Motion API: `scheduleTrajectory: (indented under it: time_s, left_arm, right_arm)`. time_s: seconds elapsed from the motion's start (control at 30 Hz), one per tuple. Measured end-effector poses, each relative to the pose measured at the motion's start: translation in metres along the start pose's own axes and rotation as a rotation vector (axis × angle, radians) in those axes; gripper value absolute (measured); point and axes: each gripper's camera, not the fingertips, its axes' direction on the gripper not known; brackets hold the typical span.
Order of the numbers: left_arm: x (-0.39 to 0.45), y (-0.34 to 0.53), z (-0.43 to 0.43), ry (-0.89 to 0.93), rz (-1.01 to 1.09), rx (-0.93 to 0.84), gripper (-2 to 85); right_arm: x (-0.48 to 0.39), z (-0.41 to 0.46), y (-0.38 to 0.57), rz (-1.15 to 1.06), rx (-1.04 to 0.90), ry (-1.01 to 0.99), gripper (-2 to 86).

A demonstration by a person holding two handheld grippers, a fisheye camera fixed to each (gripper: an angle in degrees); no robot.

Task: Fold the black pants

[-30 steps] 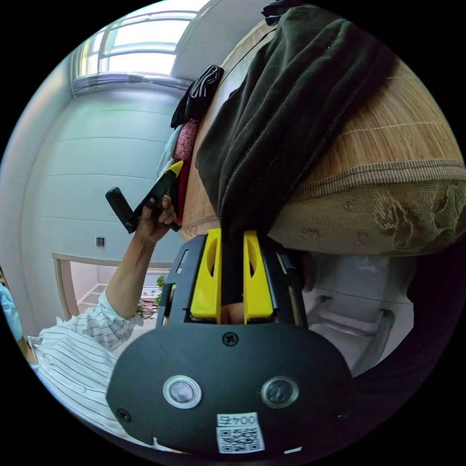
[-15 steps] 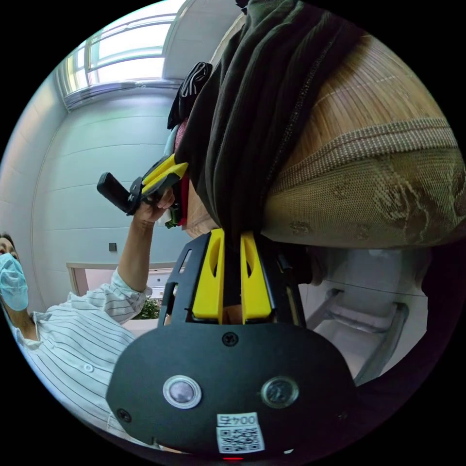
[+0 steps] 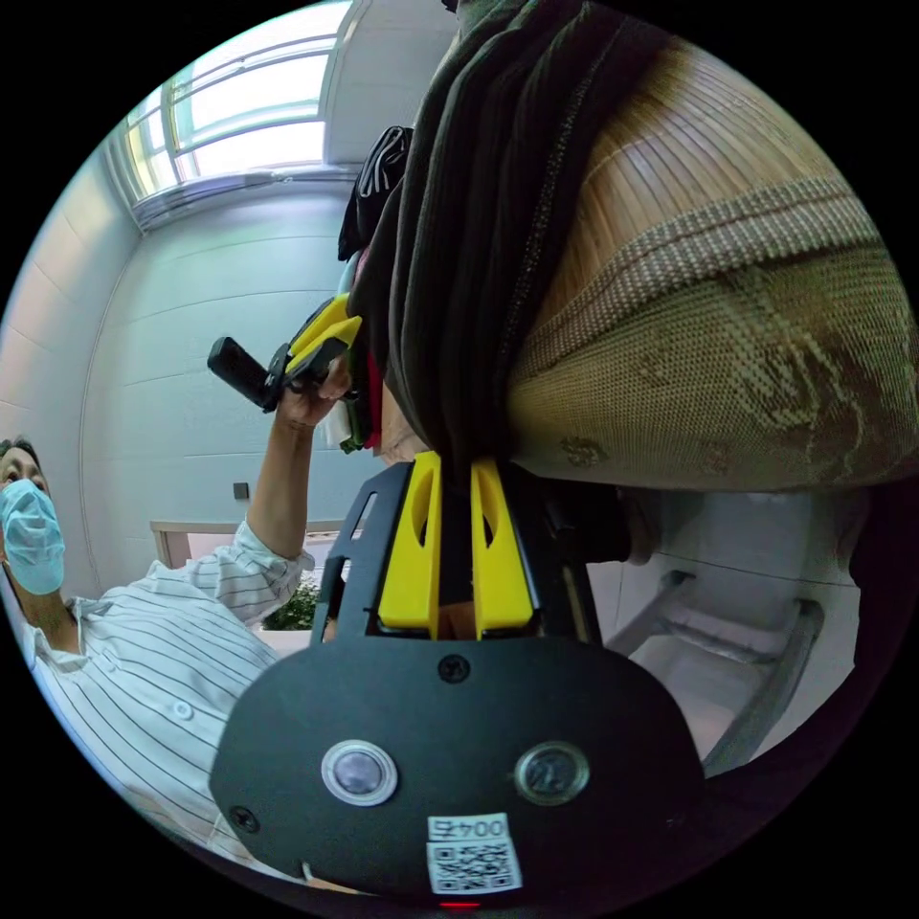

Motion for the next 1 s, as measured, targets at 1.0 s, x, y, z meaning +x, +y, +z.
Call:
scheduleTrajectory:
  time_s: [1.0]
  left_arm:
    - [-0.232, -0.048, 0.002, 0.835, -0.124, -0.117, 4.7]
  right_arm:
    - [-0.094, 0.002, 0.029, -0.052, 0.009, 0.059, 5.3]
